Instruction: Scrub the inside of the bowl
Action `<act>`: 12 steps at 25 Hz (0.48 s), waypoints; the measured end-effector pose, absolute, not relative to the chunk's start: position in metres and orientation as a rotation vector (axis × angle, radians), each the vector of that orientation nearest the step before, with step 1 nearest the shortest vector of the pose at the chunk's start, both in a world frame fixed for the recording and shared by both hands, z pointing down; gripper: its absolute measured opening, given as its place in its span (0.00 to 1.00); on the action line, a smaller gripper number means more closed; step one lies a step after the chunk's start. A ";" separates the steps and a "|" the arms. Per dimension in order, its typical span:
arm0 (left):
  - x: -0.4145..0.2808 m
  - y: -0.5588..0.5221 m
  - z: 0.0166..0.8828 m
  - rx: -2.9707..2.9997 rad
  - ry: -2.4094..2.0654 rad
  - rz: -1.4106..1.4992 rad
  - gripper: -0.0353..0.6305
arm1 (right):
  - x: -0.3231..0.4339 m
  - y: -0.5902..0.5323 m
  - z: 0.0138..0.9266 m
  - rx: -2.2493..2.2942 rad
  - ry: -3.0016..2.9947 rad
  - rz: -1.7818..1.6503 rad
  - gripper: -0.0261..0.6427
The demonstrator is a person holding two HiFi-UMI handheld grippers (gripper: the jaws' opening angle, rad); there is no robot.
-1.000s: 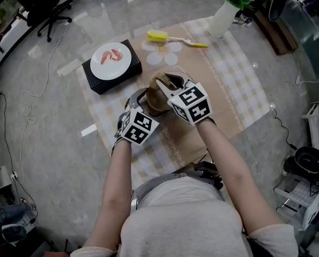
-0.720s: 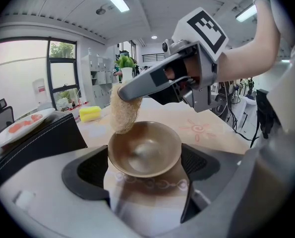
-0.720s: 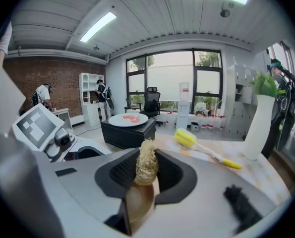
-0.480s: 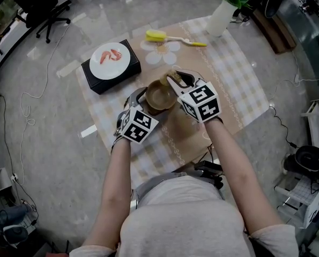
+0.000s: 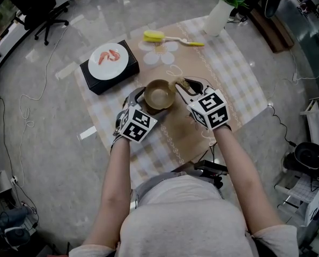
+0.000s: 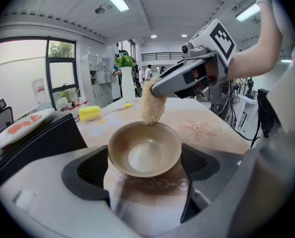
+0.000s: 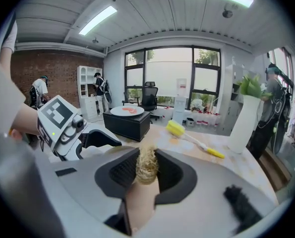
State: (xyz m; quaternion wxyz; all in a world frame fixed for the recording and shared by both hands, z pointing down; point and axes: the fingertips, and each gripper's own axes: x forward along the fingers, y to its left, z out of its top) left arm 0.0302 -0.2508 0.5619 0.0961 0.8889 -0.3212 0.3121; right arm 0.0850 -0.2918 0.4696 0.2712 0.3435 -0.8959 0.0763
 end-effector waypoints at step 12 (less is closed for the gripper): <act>0.031 -0.251 0.563 2.634 -0.947 0.930 0.76 | 0.080 -0.251 0.473 0.786 -2.448 0.292 0.18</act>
